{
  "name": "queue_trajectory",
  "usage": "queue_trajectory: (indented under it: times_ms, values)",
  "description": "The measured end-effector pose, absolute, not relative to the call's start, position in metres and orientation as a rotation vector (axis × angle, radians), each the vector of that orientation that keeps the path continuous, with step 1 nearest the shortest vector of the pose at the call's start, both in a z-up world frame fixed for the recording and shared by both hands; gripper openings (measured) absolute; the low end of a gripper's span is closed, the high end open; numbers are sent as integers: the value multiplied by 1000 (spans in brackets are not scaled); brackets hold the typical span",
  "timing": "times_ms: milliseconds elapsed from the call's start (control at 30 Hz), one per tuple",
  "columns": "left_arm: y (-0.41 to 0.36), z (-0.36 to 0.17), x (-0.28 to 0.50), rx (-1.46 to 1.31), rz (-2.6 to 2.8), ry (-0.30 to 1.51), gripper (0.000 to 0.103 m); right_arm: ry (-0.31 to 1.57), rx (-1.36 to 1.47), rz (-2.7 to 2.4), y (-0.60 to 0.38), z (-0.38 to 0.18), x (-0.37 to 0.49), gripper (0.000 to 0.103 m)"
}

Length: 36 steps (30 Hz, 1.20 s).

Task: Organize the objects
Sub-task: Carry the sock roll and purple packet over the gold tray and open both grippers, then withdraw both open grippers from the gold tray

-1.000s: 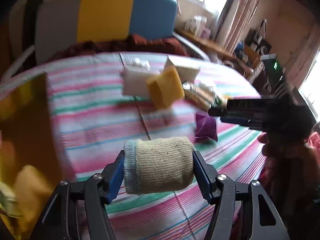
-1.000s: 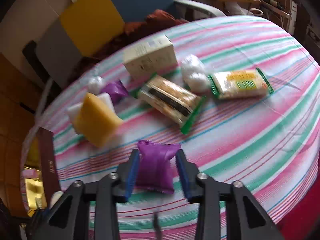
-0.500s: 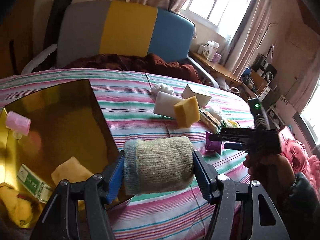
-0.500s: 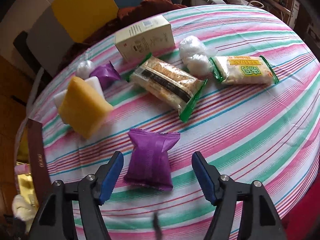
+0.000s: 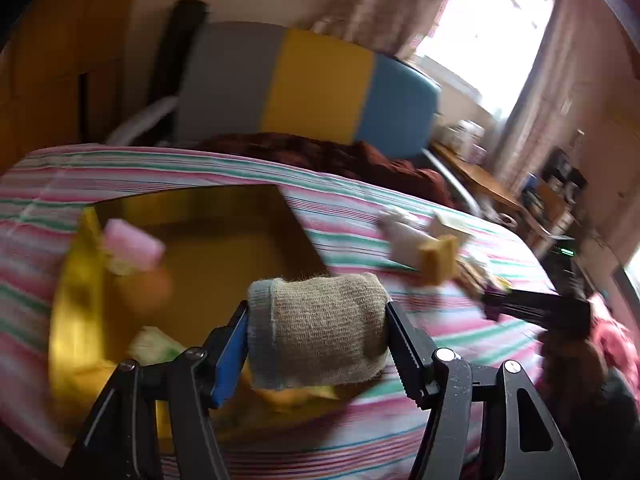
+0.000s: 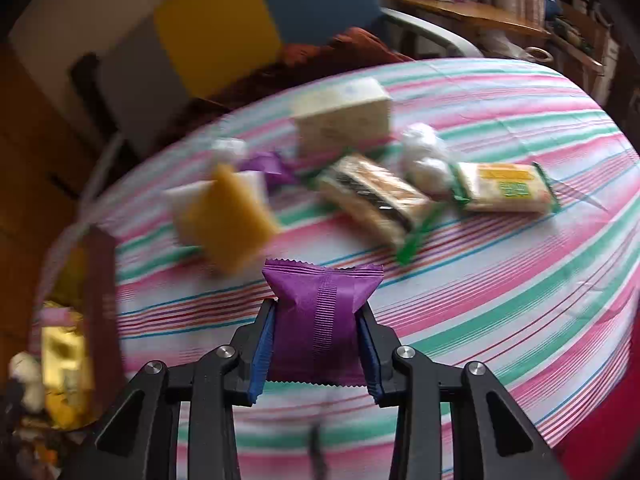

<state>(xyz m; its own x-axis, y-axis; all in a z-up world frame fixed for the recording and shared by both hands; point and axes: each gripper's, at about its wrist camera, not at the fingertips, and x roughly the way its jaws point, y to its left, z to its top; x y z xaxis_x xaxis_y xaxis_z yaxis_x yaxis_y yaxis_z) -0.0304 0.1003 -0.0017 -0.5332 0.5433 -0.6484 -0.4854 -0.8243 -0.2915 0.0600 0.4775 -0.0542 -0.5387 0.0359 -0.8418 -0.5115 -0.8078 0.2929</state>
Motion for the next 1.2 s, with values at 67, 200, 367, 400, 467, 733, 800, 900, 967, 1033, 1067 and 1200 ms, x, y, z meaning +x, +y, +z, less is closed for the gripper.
queue_trajectory:
  times_ms: [67,200,367,400,467,733,800,900,967,1033,1067,1200]
  values:
    - [78,-4,-42,-1037,2391,-123,65,753,-1277,2469,461,-38,52,38]
    - [39,-10,-66,-1083,2505,-177,65,709,-1300,2638,416,-11,32,38]
    - [7,-21,-87,-1129,2592,-167,65,633,-1411,2799,340,3,-9,38]
    - [2,-24,-90,-1133,2601,-158,65,610,-1437,2818,325,4,-17,38]
    - [-5,-29,-94,-1149,2619,-144,66,553,-1498,2849,297,1,-34,38]
    - [-21,-51,-106,-1217,2640,-137,75,489,-1661,2874,233,-21,-89,41]
    - [-24,-52,-104,-1216,2645,-149,82,479,-1706,2859,226,-28,-91,42]
    - [-28,-51,-98,-1204,2658,-166,83,467,-1760,2830,220,-41,-88,45]
    - [-32,-49,-93,-1197,2666,-188,85,443,-1768,2816,221,-46,-85,47]
    - [-35,-48,-88,-1194,2673,-216,85,415,-1752,2813,222,-49,-81,50]
    - [-36,-48,-87,-1193,2675,-226,85,408,-1742,2814,222,-48,-79,50]
    - [-37,-39,-77,-1156,2696,-236,85,289,-1630,2853,218,-32,-67,58]
